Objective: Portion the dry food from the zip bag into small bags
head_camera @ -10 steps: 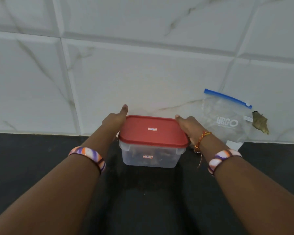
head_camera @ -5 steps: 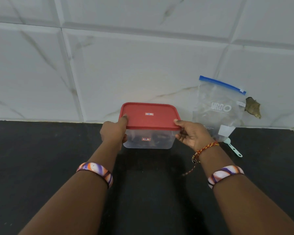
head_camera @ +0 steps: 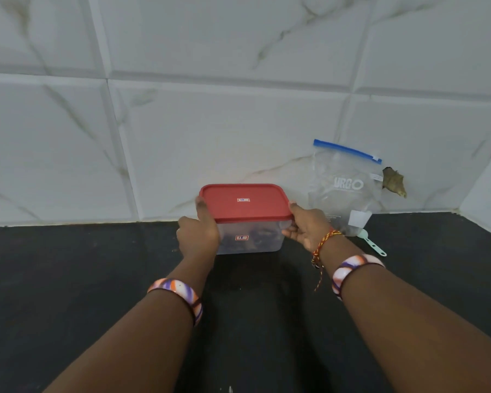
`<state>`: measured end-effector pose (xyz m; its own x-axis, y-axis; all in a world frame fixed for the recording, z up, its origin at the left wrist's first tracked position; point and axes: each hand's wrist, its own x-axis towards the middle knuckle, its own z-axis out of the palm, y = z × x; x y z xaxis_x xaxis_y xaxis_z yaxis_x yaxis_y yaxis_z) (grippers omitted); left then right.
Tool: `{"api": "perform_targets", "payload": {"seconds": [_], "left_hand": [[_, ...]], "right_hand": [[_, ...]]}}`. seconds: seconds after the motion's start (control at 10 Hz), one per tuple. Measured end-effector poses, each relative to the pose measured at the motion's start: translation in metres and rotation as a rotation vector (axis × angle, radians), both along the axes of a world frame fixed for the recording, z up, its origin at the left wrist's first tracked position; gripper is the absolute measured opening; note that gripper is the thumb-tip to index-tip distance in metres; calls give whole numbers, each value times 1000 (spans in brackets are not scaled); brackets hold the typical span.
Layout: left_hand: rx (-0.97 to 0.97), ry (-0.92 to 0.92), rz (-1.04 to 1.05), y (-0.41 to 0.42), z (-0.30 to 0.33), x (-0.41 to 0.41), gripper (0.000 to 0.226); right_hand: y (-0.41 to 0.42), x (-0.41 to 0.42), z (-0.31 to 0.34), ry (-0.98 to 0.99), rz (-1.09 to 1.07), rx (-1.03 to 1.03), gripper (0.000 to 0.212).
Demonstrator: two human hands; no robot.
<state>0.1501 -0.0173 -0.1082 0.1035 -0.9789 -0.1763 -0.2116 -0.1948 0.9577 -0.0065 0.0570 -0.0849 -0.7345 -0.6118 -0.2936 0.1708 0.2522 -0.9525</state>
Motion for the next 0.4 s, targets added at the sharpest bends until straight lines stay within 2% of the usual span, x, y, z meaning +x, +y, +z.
{"api": "perform_targets", "payload": {"seconds": [0.1,0.2,0.3,0.4], "left_hand": [[-238,-330,-94,52,5,18,64],[-492,-659,-228,74,4,30,62],[-810,-864,-364,94,35,29,67],[-1014,-846,-373,110,69,19,68]], "right_hand": [[33,21,1,264,18,144,42],[56,30,0,785,117,384,45],[86,41,27,1370,251,412,58],[95,50,59,1554,200,350,62]]}}
